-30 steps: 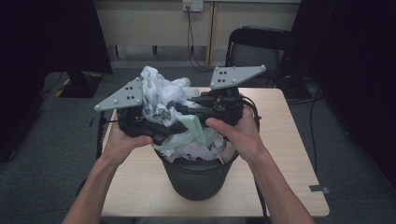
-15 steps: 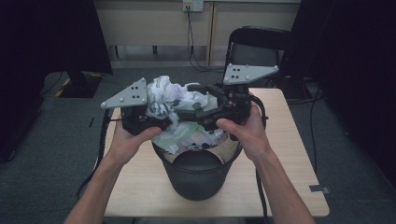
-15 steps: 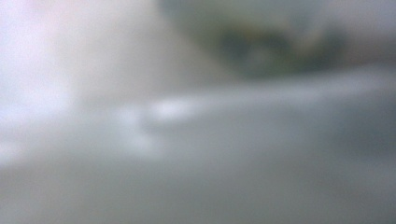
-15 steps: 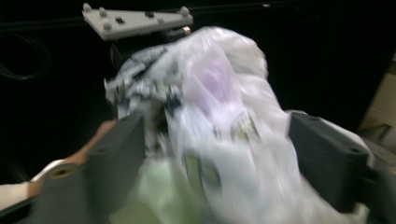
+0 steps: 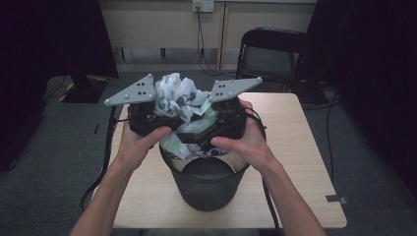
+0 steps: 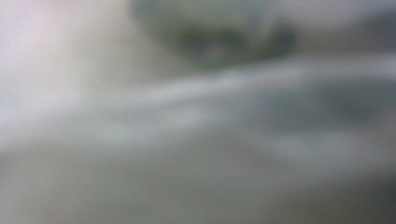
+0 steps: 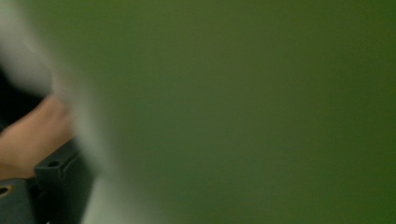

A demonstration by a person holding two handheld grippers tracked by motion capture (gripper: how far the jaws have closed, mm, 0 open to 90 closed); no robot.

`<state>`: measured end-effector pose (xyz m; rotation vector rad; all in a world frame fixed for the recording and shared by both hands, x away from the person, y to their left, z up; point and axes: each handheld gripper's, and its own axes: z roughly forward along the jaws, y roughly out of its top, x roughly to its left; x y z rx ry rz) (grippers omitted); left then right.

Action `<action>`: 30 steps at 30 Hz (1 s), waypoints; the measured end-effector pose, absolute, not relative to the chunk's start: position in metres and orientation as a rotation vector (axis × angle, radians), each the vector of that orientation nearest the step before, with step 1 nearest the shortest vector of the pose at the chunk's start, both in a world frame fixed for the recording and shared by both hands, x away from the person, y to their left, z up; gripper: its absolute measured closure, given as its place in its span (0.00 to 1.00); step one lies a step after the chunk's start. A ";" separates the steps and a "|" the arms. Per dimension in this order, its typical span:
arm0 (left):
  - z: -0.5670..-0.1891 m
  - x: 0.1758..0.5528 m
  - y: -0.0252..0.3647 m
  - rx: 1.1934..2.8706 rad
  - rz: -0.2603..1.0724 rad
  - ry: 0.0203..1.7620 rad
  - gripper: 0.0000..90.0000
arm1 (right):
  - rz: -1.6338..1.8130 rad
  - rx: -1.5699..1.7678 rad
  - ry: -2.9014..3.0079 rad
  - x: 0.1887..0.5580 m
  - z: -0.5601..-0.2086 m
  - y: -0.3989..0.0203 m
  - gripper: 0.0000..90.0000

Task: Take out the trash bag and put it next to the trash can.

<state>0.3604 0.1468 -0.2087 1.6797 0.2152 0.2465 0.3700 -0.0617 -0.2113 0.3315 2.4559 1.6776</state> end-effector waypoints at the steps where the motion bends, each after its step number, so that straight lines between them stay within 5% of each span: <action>1: -0.208 0.361 0.148 1.676 0.240 0.211 0.85 | 1.668 0.322 2.454 0.369 -0.212 -0.059 0.03; 7: -0.209 0.363 0.147 1.671 0.223 0.212 0.86 | 1.678 0.322 2.478 0.379 -0.216 -0.058 0.30; 8: -0.211 0.364 0.145 1.674 0.221 0.211 0.85 | 1.705 0.340 2.497 0.383 -0.219 -0.059 0.45; 10: -0.211 0.365 0.145 1.670 0.210 0.207 0.84 | 1.721 0.330 2.494 0.383 -0.220 -0.060 0.52; 11: -0.212 0.365 0.145 1.665 0.199 0.211 0.81 | 1.745 0.315 2.477 0.383 -0.222 -0.062 0.65; 14: -0.211 0.366 0.145 1.656 0.191 0.212 0.69 | 1.756 0.324 2.463 0.383 -0.222 -0.066 0.76; 16: -0.209 0.365 0.145 1.653 0.195 0.211 0.56 | 1.762 0.349 2.449 0.385 -0.222 -0.068 0.81; 20: -0.208 0.361 0.147 1.655 0.233 0.222 0.43 | 1.780 0.380 2.415 0.387 -0.221 -0.072 0.84; 30: -0.206 0.352 0.159 1.611 0.290 0.255 0.34 | 1.843 0.422 2.358 0.395 -0.217 -0.090 0.84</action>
